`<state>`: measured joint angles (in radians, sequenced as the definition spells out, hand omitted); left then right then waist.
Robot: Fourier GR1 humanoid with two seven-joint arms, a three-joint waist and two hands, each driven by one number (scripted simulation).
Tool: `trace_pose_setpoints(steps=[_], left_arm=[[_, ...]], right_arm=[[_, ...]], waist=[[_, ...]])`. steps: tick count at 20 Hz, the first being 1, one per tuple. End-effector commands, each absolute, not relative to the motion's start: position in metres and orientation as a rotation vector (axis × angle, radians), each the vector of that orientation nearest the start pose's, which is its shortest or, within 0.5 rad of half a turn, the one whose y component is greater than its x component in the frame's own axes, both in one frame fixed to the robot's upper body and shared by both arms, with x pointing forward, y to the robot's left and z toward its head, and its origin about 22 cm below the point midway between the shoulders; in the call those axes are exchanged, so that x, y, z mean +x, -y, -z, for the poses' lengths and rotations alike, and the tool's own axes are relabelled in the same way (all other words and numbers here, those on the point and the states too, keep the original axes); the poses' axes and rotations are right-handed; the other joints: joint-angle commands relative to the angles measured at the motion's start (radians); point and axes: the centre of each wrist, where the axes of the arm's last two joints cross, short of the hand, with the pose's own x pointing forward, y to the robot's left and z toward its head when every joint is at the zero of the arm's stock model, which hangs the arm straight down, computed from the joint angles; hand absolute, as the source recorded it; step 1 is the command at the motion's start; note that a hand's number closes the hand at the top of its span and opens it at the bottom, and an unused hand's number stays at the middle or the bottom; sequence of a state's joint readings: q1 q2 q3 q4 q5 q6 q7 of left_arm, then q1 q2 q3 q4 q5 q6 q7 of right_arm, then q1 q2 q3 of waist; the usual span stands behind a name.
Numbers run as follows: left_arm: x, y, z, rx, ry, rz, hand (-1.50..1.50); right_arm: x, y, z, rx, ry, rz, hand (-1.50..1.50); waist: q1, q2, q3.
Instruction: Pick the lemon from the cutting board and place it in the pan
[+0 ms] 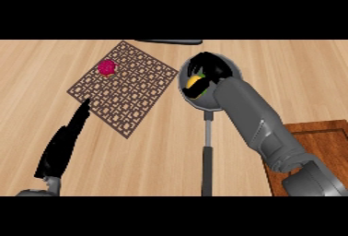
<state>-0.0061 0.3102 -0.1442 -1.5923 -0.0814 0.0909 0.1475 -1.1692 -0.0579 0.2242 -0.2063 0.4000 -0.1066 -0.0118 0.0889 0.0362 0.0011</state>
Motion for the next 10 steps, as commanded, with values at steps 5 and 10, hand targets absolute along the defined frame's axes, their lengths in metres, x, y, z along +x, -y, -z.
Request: trace_pose_setpoints(steps=[5,10], left_arm=[[0.235,-0.263,-0.011,0.288,1.433,0.316,0.00],[0.250,-0.273,-0.026,0.287,1.442,0.309,0.00]], right_arm=[[0.434,0.106,-0.040,-0.213,1.410,-0.692,-1.50],[0.445,0.095,-0.072,-0.218,1.585,-0.408,-1.50]], waist=[[0.002,0.003,0.001],[-0.013,-0.001,0.001]])
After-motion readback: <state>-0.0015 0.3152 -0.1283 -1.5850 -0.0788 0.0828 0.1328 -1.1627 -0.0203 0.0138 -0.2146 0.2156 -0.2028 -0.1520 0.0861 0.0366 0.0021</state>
